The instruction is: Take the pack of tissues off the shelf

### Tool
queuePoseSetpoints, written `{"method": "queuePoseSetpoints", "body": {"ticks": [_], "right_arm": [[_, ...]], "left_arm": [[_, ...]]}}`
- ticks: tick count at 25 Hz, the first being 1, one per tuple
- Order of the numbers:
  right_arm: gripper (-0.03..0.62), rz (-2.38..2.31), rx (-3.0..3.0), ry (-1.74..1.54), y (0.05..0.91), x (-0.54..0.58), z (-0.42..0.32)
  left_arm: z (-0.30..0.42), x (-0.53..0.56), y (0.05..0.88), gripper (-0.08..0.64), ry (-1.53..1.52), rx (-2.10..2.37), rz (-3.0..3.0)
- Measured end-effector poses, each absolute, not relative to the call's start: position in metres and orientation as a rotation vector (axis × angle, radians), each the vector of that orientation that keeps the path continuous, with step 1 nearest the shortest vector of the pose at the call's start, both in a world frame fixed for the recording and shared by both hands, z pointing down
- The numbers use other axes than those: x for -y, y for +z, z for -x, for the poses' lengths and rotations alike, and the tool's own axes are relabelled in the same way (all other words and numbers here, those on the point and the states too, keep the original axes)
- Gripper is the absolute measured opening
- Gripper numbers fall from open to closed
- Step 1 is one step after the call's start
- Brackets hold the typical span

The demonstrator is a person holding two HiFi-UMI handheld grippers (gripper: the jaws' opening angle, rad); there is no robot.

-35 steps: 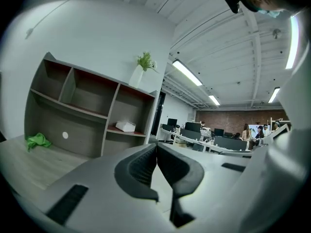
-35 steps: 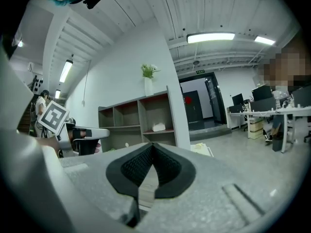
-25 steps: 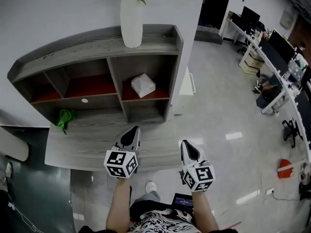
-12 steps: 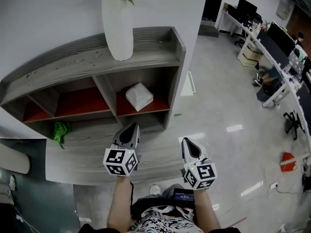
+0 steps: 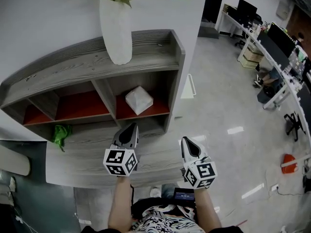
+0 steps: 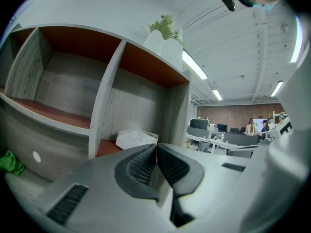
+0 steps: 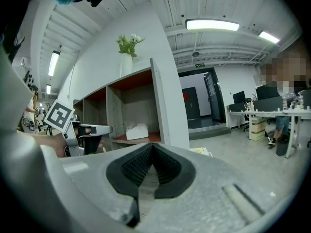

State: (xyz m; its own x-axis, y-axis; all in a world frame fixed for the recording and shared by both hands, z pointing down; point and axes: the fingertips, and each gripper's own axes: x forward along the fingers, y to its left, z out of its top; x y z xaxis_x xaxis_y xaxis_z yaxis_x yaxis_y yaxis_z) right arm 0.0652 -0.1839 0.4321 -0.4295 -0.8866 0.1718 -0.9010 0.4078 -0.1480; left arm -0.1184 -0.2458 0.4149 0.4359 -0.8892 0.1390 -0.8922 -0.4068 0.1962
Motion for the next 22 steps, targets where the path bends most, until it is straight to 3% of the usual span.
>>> {"method": "queuePoseSetpoints", "body": {"ticks": [22], "right_arm": [[0.005,-1.568,2.571,0.395,0.451,0.216,-0.068]], "left_arm": [[0.126,0.279,0.434,0.012,0.145,1.662,-2.403]]}}
